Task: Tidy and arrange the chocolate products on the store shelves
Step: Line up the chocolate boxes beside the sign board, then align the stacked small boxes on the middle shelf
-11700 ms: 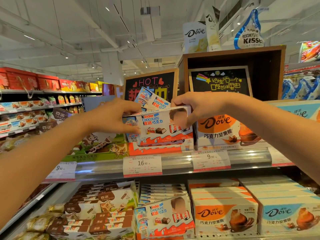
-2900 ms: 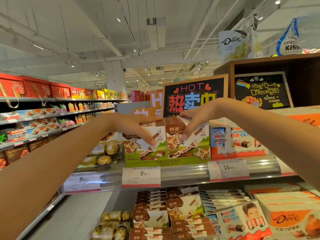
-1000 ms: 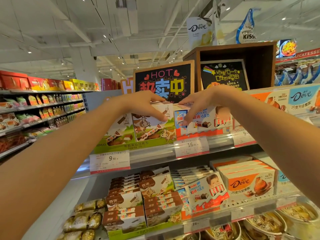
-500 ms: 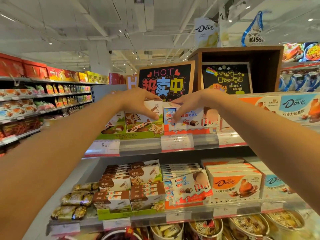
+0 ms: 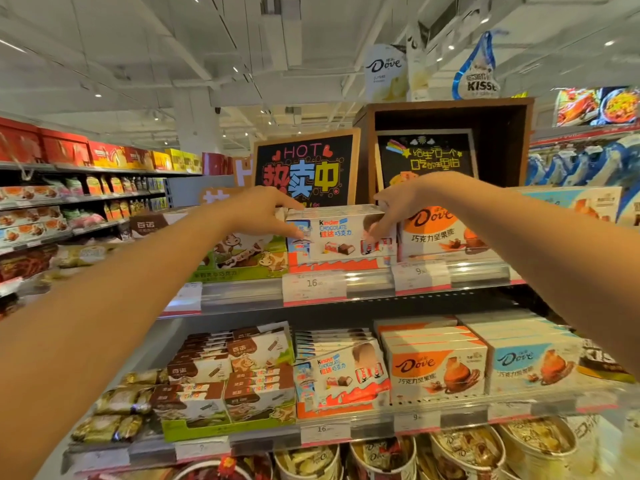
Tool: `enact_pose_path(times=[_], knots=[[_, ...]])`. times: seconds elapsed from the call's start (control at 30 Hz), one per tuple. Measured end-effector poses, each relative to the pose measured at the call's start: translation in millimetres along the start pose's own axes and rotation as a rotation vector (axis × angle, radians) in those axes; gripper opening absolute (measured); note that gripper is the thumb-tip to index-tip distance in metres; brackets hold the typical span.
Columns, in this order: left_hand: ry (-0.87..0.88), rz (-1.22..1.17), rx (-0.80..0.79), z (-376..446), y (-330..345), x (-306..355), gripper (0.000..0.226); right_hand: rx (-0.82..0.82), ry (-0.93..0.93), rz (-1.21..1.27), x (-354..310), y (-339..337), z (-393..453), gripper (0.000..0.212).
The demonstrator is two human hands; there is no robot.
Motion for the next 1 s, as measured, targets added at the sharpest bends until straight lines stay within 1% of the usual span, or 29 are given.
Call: enact_pose_path(times=[0.07, 0.13, 0.2, 0.27, 0.37, 0.47, 0.57, 0.63, 0.67, 0.77, 0.83, 0.9, 0.93, 1.0], knots=[[-0.002, -0.028, -0.008, 3.0, 1.0, -0.1, 0.060, 0.045, -0.021, 0.045, 0.2, -0.5, 0.1, 0.099], [-0.011, -0.024, -0.005, 2.8, 1.9, -0.6, 0.058, 0.079, -0.026, 0.105, 0.6, -2.5, -2.1, 0.104], [-0.014, -0.042, -0.001, 2.1, 2.9, 0.3, 0.057, 0.097, -0.035, 0.132, -0.7, -4.7, -5.3, 0.103], [-0.007, -0.052, 0.008, 1.2, 2.4, 2.1, 0.057, 0.094, -0.037, 0.099, -3.0, -6.8, -6.7, 0.098], [-0.013, 0.006, 0.023, -1.2, 0.4, 2.3, 0.057, 0.057, -0.032, 0.049, -3.4, -6.1, -6.6, 0.090], [-0.012, 0.138, 0.070, -7.7, -2.4, 4.2, 0.057, 0.041, -0.009, 0.036, -1.7, -3.7, -6.9, 0.101], [0.076, 0.242, 0.185, -14.8, -7.6, 13.7, 0.055, 0.066, -0.052, 0.093, -9.4, 0.6, -12.0, 0.113], [0.147, 0.293, 0.243, -20.0, -9.6, 21.0, 0.052, 0.137, -0.117, 0.197, -18.3, -4.3, -18.0, 0.109], [0.170, 0.306, 0.265, -22.6, -10.3, 22.7, 0.051, 0.197, -0.160, 0.237, -25.1, -9.3, -22.9, 0.106], [0.210, 0.287, 0.361, -34.0, -15.6, 24.0, 0.051, 0.440, -0.292, 0.300, -48.3, -24.2, -47.6, 0.100], [0.227, 0.245, 0.438, -46.7, -21.1, 25.2, 0.047, 0.638, -0.386, 0.383, -62.3, -32.9, -72.3, 0.084], [0.238, 0.196, 0.494, -63.2, -25.2, 25.7, 0.041, 0.779, -0.474, 0.472, -75.6, -34.9, -98.6, 0.062], [0.244, 0.167, 0.510, -72.3, -26.0, 25.4, 0.039, 0.807, -0.515, 0.515, -82.0, -33.3, -109.8, 0.052], [0.249, 0.089, 0.520, -90.9, -23.9, 23.8, 0.036, 0.804, -0.590, 0.589, -95.6, -25.4, -127.0, 0.039]])
Point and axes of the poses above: each hand's wrist, its own z-axis towards the middle knuckle, its own y-axis out of the palm, x = y × z, the point moved 9 cm from there along z, towards the middle knuckle, and after that the axes turned 8 degrees about y, right-handed, at the moved point
